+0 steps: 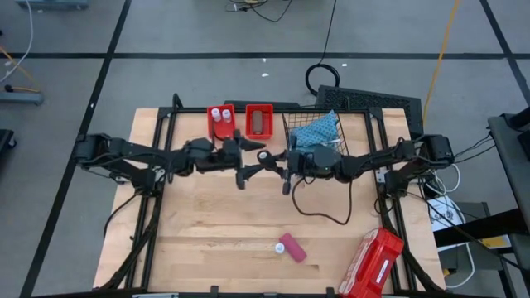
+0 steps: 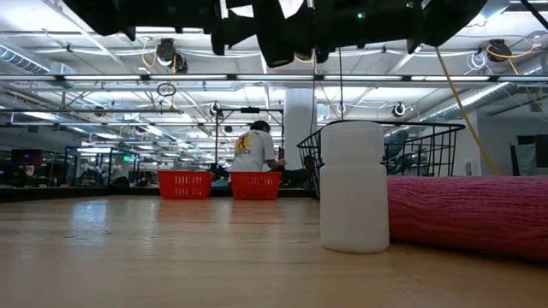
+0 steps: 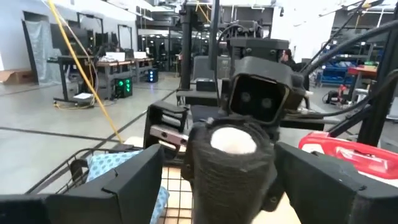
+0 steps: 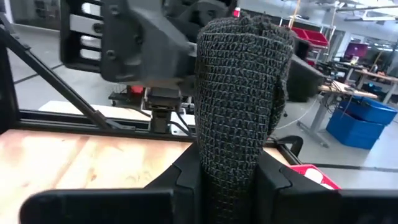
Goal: Pick & Place Medicine items
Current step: Put the black bandage into the right orange basket
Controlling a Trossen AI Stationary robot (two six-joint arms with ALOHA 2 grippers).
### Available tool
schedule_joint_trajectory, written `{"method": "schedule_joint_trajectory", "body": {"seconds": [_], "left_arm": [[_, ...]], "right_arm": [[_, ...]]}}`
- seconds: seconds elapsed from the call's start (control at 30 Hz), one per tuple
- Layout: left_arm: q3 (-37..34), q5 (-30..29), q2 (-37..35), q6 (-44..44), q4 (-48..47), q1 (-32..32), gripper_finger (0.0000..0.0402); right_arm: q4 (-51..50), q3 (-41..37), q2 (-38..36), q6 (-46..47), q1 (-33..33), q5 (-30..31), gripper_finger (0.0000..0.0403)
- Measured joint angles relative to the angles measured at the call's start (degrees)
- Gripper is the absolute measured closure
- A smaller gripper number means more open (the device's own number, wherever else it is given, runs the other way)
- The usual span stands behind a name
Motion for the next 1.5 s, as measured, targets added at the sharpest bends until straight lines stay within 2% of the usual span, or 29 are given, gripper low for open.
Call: {"method": "schedule_joint_trajectory", "body": {"seconds": [0.17, 0.27, 0.33, 0.43, 0.6, 0.73, 0.83, 0.93, 1.0, 1.13, 1.27, 1.37, 1.5], "left_arm": [[2.92, 0.18, 0.26, -2.07, -6.61, -0.03, 0.0097], [3.67, 0.76, 0.28, -2.13, -8.14, -0.03, 0.0116], [3.78, 2.14, 0.30, -2.32, -8.44, -0.03, 0.0148], [3.78, 3.29, 0.33, -2.61, -8.55, -0.04, 0.0221], [3.78, 3.40, -0.78, -2.78, -8.80, 0.57, 0.0346], [3.66, 3.32, -4.13, -1.84, -9.94, 1.50, 0.0348], [3.65, 1.49, -7.32, -0.09, -9.60, 2.17, 0.0348], [1.78, 1.89, -10.04, 0.62, -6.52, 3.57, 0.0348], [-0.84, 4.51, -9.98, 0.15, -0.41, 4.36, 0.0348], [-6.64, 8.44, -8.22, -2.28, 14.15, 6.10, 0.0348], [-9.60, 11.90, -5.95, -3.85, 25.58, 6.96, 0.0348], [-9.64, 14.76, -4.50, -3.40, 29.21, 6.83, 0.0348], [-9.56, 14.96, -2.31, -2.76, 31.88, 6.77, 0.0348]], "right_arm": [[0.95, 0.00, -0.02, -1.25, 1.29, 0.03, 0.0338], [0.51, 0.00, -0.04, -1.76, 1.58, 0.16, 0.0338], [-0.16, 0.00, -0.04, -1.42, 1.60, 0.13, 0.0338], [-1.62, 0.00, -0.04, 0.59, 1.61, 0.15, 0.0335], [-2.24, 0.10, -0.07, 1.88, 1.61, 0.24, 0.0298], [-2.98, 0.22, -0.44, 4.26, 1.61, 0.63, 0.0259], [-8.33, 0.20, -2.07, 5.80, 1.61, 0.77, 0.0233], [-15.55, -0.18, -3.18, 7.05, 1.76, 2.38, 0.0212], [-16.45, -0.13, -4.21, 7.58, 1.53, 4.77, 0.0202], [-12.77, -0.02, -4.26, 7.56, 0.99, 6.32, 0.0193], [-3.84, -0.05, -4.44, 7.01, 0.30, 6.04, 0.0194], [1.21, 0.02, -4.38, 6.71, -0.16, 5.73, 0.0197], [6.11, 0.00, -4.35, 6.93, -0.53, 0.56, 0.0195]]}}
